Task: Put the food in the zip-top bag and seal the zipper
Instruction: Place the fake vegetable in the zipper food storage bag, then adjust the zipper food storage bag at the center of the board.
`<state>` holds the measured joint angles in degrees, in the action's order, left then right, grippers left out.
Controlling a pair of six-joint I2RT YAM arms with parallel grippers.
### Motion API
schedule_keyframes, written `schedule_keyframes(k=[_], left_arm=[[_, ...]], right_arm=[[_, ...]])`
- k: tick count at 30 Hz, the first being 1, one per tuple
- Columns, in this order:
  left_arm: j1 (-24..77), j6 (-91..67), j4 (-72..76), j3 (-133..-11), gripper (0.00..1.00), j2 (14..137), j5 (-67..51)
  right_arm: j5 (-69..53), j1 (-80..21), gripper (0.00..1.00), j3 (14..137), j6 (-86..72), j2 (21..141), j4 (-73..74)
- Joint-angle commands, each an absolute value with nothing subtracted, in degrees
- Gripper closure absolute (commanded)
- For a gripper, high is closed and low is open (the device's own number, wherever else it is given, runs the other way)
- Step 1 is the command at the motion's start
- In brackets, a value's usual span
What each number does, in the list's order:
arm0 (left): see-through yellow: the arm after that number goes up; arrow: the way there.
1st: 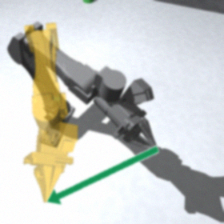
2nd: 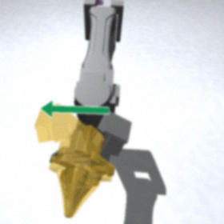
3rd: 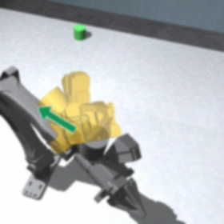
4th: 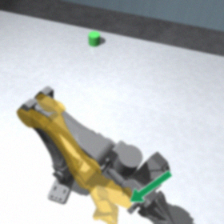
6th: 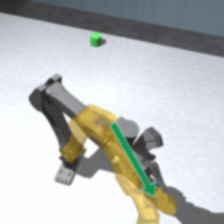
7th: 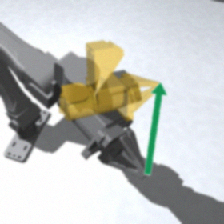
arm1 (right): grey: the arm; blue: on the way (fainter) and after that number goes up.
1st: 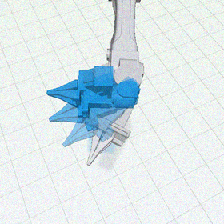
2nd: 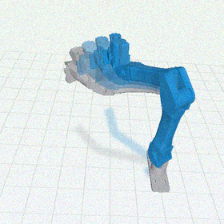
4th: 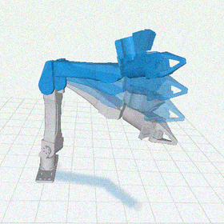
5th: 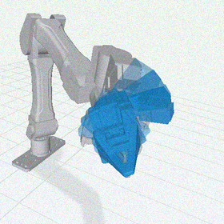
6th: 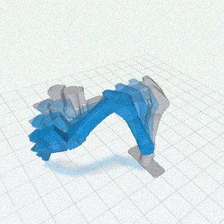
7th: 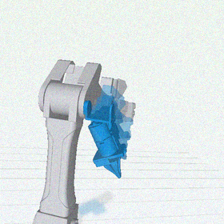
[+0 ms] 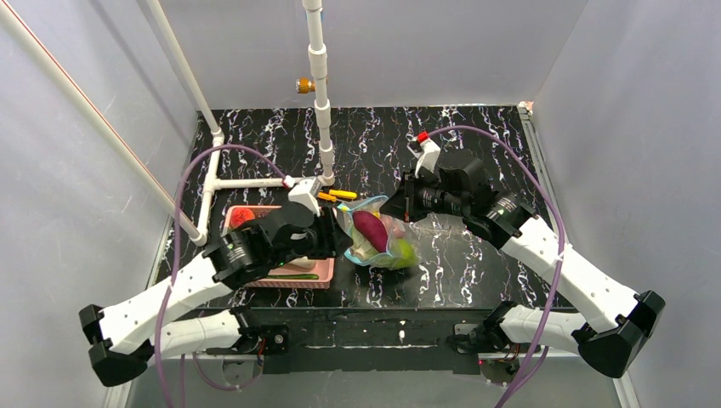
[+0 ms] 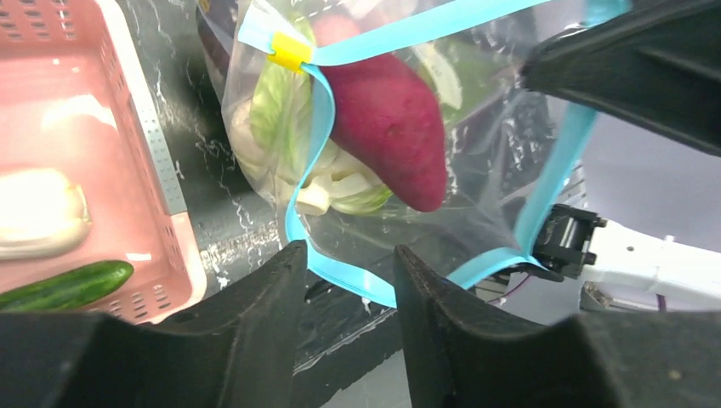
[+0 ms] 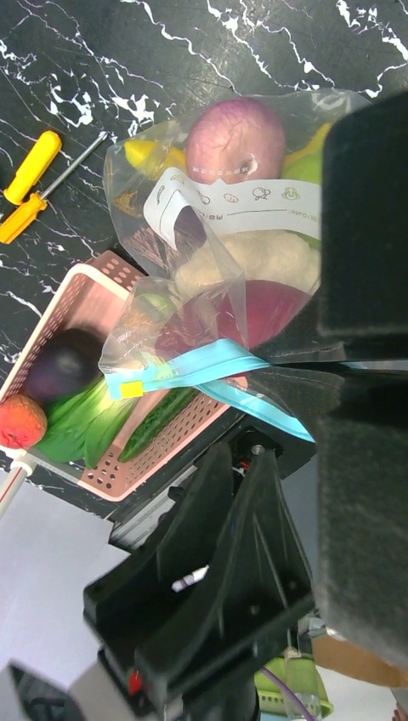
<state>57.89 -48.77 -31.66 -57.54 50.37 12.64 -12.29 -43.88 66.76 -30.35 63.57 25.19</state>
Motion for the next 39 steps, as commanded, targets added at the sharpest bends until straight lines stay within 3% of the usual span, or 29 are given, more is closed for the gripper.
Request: schedule_keyframes(k=[1, 11, 14, 17, 22, 23, 24, 25, 32, 39], left_arm=[[58.1, -47.6, -33.2, -55.9, 0.61, 51.8, 10.9], [58.1, -50.0, -28.8, -49.9, 0.42, 50.5, 13.6], [58.1, -51.2, -22.2, -47.3, 0.46, 51.2, 13.1], [58.1, -49.6, -17.0, -46.8, 0.61, 52.6, 12.5], [58.1, -49.6, -14.1, -46.5, 0.66, 55.4, 11.9], [58.1, -49.3, -13.1, -46.5, 0.76, 56.0, 11.0], [58.1, -49.4, -13.3, -46.9, 0.95, 56.5, 10.9], [58.1, -49.9, -13.8, -47.1, 1.0, 56.4, 11.2], [58.1, -51.4, -11.1, -48.2, 1.0, 53.3, 15.5], [58.1, -60.5, -6.4, -48.8, 1.0, 61.6, 17.2]], right_arm=[[-14.3, -43.7, 0.99, 69.6, -29.8, 61.8, 22.6], [-14.1, -43.7, 0.99, 70.1, -28.5, 61.0, 24.4], [-14.0, -43.7, 0.99, 69.6, -28.5, 60.8, 24.1], [-14.2, -43.7, 0.99, 69.3, -28.2, 61.1, 24.3], [-15.0, -43.6, 0.99, 70.6, -26.1, 62.6, 26.5], [-15.1, -43.6, 0.99, 70.8, -25.6, 62.8, 27.0], [-15.0, -43.6, 0.99, 70.8, -25.4, 62.9, 27.2], [-14.9, -43.6, 0.99, 70.5, -25.1, 62.7, 27.2], [-16.4, -43.9, 0.99, 72.6, -16.5, 66.1, 37.0], [-17.2, -46.4, 0.8, 74.8, -11.6, 67.6, 40.8]])
